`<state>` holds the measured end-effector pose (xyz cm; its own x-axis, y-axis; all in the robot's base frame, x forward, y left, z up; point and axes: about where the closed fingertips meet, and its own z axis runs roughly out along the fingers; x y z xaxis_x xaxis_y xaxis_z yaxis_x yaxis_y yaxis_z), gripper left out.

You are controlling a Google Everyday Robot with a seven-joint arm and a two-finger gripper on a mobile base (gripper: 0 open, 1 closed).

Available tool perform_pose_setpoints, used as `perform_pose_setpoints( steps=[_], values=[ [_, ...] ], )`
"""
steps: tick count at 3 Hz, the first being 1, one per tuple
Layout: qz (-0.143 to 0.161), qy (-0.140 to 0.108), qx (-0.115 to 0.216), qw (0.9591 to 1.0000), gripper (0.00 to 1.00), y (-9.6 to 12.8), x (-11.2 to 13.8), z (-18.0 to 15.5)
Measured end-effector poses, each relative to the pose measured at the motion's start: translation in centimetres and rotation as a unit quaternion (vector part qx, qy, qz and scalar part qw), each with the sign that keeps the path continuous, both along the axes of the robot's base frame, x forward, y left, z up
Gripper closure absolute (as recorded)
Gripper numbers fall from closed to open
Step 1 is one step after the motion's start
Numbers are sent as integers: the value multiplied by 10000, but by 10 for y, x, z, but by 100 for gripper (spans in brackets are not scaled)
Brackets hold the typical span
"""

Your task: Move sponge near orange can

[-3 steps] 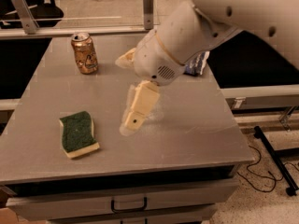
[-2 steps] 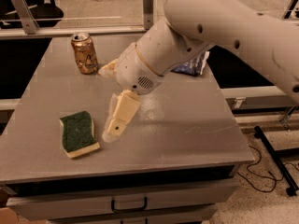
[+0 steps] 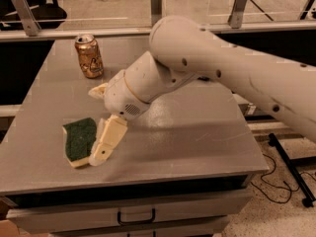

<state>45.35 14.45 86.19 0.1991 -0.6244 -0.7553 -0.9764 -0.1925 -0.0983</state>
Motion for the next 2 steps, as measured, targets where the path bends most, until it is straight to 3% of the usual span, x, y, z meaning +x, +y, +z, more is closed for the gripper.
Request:
perform_pose_setpoints(
  steps=[1, 2],
  values=[
    [92, 74, 58, 9999, 0, 22, -9, -19],
    [60, 132, 49, 9999, 18, 31, -13, -37]
  ],
)
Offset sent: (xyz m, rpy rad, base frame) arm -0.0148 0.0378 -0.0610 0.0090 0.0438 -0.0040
